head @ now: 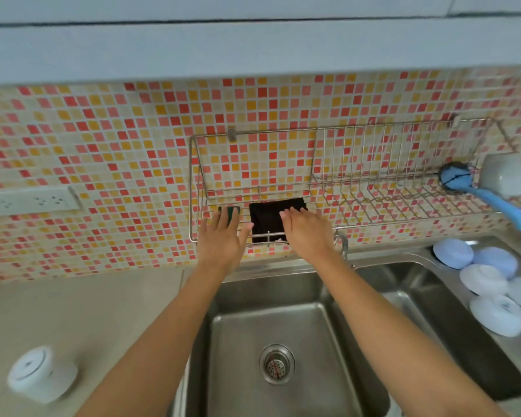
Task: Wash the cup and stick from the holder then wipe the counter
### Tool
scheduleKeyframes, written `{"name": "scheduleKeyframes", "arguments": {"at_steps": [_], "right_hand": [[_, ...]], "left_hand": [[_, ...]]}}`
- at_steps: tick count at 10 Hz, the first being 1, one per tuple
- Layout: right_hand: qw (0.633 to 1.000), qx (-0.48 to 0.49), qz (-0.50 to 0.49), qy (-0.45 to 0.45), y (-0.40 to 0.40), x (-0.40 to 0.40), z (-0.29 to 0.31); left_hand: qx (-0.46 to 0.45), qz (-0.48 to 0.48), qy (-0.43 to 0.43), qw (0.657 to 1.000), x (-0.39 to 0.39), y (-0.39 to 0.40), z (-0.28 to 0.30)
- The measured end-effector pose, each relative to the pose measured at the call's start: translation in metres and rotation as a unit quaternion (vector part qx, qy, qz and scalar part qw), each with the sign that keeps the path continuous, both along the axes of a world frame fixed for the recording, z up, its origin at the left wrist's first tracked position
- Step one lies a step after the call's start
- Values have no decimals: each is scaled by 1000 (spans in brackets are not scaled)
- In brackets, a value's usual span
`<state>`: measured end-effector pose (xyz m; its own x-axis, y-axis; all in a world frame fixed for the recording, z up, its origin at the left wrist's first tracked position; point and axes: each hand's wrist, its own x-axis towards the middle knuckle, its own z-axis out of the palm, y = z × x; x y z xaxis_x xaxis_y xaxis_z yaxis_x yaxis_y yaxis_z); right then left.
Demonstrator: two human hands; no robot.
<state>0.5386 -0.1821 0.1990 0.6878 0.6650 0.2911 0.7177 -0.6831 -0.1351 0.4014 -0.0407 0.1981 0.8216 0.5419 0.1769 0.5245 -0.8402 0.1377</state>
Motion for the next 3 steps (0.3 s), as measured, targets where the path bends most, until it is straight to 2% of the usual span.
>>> {"name": "scheduleKeyframes", "arguments": {"at_steps": [1,3], "right_hand": [[999,-28,-19,-11,-5,-14,-8],[999,-22,-23,37,-15,-44,-4]], "left_hand": [[41,-22,24,999,-23,-10,-7],[12,-49,58,997,-59,-20,-8]]}}
